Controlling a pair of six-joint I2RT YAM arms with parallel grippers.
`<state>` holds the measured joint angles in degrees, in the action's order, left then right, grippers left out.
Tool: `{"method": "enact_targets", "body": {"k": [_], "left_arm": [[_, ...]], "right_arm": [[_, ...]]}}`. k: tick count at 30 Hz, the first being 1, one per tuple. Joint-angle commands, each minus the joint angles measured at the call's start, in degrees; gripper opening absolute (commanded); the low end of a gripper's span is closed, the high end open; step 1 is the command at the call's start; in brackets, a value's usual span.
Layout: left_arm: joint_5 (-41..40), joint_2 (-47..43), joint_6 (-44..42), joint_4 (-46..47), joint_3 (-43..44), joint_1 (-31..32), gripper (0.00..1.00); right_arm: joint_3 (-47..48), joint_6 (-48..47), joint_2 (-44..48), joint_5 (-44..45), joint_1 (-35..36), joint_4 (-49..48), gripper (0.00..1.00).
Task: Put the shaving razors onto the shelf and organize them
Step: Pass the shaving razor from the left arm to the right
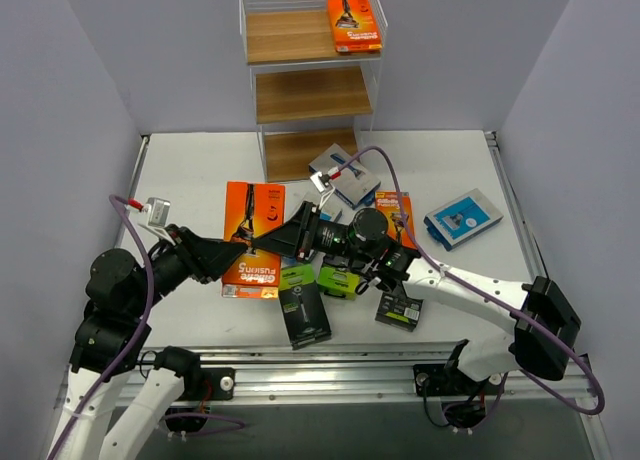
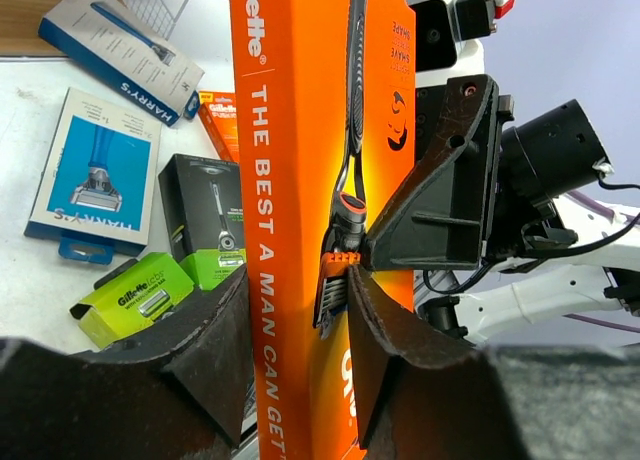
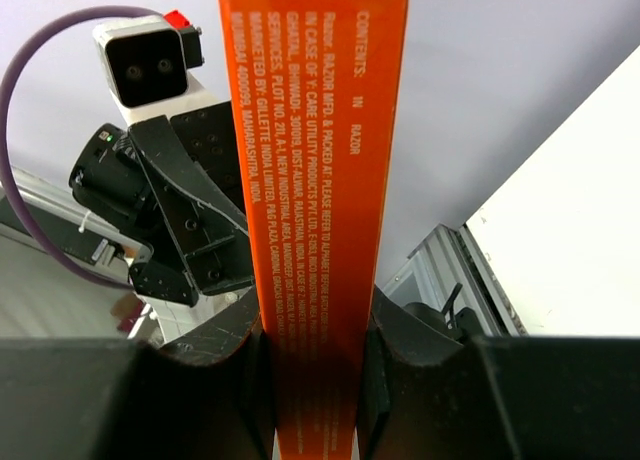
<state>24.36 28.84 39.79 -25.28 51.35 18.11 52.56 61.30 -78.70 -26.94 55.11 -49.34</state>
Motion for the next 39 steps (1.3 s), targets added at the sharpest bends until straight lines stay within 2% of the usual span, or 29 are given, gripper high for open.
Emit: {"method": "enact_targets", "body": {"k": [1,3,4,7,9,10,13,14,19,21,25,30,39], "left_arm": [[4.4,0.2,-1.0,5.7,3.5,0.0,0.10],[5.7,0.5,-0.5,7.1,3.3,0.0,0.02],[5.7,0.6,-0.3,7.1,3.4,0.0,0.02],[3.9,0.9,-1.0,6.4,3.8,0.0,0.02],[2.0,1.0,-1.2,5.5,4.4,0.0,0.02],[1.5,1.1,-1.0,5.6,4.4,0.0,0.02],[0.2,1.6,0.1,7.2,4.4,-0.1,0.02],[-0.4,2.1,0.5,7.8,4.7,0.0,0.02],[-3.5,3.9,3.1,9.3,5.8,-0.1,0.02],[-7.7,4.1,5.3,9.1,5.9,-0.1,0.02],[-14.2,4.0,11.2,12.3,4.6,-0.1,0.02],[-20.9,2.9,18.8,20.9,1.2,-0.2,0.02],[-22.2,2.9,26.8,32.0,-4.8,-0.1,0.02]], "right_arm": [[2.2,-4.2,0.9,-5.5,-0.1,3.6,0.12],[2.6,-4.7,0.9,-6.0,-1.0,4.1,0.19],[2.6,-5.0,1.4,-6.0,-1.4,4.3,0.30],[1.8,-4.4,3.5,-5.8,-3.4,5.4,0.38],[1.5,-4.1,6.0,-4.4,-4.1,7.3,0.46],[1.3,-4.3,6.7,-3.5,-4.5,8.0,0.54],[1.3,-4.7,8.0,-2.4,-4.8,9.3,0.66],[1.2,-4.8,8.2,-2.4,-5.0,9.4,0.68],[-0.6,-4.5,10.8,-0.1,-5.1,10.1,0.69],[-1.7,-4.1,12.9,1.8,-4.9,10.5,0.69],[-5.6,-1.3,16.5,8.6,-2.8,10.6,0.67],[-12.0,2.3,20.8,19.7,1.7,7.5,0.61],[-13.5,7.3,13.8,20.2,5.2,-6.4,0.53]]}}
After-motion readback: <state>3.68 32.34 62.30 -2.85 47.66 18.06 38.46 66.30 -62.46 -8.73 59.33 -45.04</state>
